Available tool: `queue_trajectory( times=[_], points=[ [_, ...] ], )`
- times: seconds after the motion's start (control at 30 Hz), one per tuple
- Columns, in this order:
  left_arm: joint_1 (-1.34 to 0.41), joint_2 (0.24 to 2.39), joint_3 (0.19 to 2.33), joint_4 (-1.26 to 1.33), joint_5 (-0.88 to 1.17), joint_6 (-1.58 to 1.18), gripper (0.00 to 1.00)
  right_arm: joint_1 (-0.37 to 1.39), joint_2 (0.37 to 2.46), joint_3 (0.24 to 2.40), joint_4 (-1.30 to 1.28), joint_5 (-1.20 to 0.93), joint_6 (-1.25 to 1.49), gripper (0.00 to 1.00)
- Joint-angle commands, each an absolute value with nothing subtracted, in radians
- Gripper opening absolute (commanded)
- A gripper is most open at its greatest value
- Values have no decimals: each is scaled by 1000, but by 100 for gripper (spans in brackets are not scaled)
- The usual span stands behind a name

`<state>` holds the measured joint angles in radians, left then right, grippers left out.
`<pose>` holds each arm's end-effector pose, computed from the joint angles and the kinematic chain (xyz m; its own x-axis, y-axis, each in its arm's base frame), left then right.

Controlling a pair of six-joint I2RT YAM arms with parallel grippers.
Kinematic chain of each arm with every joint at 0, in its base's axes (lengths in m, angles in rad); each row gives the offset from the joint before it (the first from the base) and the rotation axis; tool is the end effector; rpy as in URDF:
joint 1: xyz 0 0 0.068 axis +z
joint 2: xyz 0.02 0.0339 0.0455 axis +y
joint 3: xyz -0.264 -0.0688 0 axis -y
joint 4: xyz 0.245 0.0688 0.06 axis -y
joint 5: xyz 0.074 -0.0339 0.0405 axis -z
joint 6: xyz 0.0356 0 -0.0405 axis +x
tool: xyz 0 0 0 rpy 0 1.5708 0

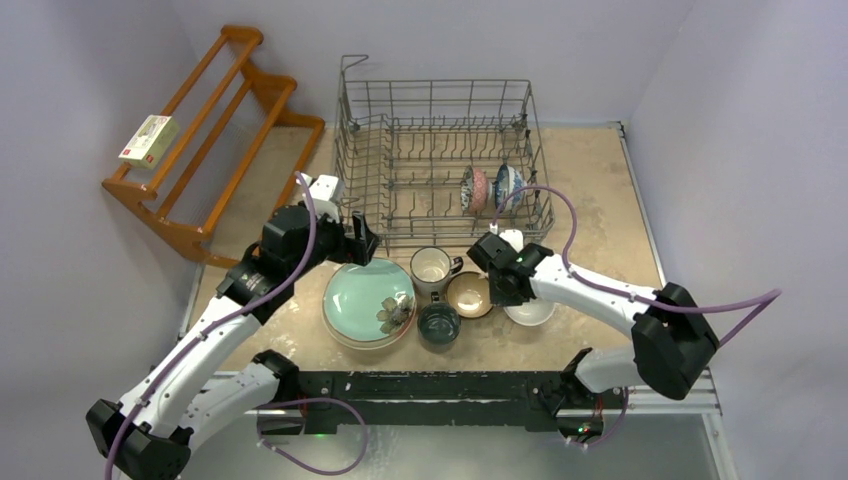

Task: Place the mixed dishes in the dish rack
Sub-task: Pick up the bowl from the center of the board.

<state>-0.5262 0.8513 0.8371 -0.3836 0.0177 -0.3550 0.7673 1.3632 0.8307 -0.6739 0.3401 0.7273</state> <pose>0.1665 -0.0974 0.3261 -0.4936 -0.1152 -0.8620 0.3677 0.8706 -0.3269 0.1849 0.1618 0.1986 -0.8806 0.0215 -0.4734 0.0222 0.9997 0.0041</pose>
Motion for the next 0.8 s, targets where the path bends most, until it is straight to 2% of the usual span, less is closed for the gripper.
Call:
queue_trajectory(
  times=[0.0,0.07,0.37,0.77],
  points=[
    [-530,835,843,-369,11,-345,86,790,1379,835,-760,377,792,5],
    [-530,834,842,-369,11,-346,86,801,1379,844,-777,400,808,0],
    [-530,831,842,-367,12,-347,86,855,1355,881,-852,461,861,0],
    [-530,836,843,-367,14,-348,86,886,1209,902,-858,452,886,0]
  ],
)
